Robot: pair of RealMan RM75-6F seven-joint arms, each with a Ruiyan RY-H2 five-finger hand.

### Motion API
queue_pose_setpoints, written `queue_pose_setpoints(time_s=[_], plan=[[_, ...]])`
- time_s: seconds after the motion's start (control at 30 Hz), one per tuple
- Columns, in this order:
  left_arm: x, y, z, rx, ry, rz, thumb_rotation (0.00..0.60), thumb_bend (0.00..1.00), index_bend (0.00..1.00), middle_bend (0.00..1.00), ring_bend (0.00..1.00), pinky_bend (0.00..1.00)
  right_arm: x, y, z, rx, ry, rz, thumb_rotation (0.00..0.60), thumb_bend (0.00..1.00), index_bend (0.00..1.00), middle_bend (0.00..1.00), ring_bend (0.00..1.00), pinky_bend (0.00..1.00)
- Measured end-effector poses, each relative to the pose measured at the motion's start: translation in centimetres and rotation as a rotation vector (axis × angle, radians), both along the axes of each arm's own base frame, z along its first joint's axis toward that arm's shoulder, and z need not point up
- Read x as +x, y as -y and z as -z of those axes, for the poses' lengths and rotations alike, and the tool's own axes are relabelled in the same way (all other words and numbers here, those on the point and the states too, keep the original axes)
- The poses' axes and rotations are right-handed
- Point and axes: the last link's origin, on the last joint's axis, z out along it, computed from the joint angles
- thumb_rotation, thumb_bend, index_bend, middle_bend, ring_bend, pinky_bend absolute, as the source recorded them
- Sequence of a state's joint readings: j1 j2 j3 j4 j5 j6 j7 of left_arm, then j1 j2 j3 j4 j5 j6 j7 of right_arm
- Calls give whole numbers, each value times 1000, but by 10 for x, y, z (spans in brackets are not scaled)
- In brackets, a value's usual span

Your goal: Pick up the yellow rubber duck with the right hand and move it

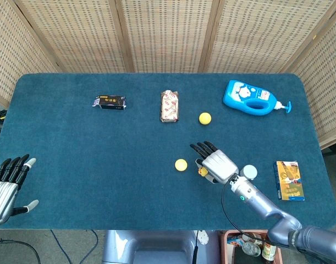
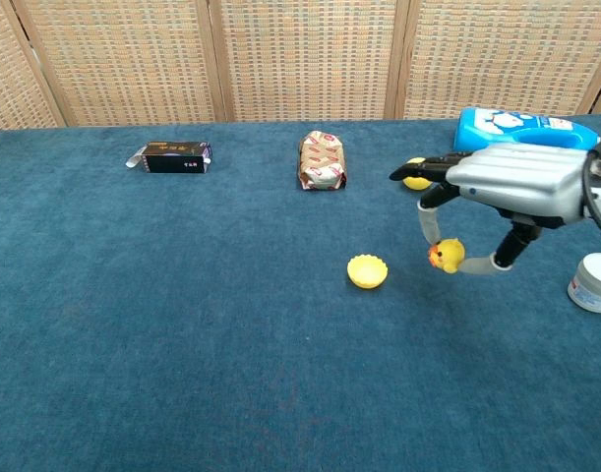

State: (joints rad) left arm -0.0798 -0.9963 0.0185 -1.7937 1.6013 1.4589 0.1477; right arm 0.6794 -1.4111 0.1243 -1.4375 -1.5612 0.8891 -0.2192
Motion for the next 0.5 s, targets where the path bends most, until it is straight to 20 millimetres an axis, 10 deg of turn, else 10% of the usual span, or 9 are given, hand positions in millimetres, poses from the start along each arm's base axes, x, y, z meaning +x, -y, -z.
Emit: queue_pose_setpoints(time_s=[0.5], plan=[[-3,-7,1,-13,7,-34,600,0,0,0,0,0,57,29,47,48,-29,26,600,302,523,0,0,82]])
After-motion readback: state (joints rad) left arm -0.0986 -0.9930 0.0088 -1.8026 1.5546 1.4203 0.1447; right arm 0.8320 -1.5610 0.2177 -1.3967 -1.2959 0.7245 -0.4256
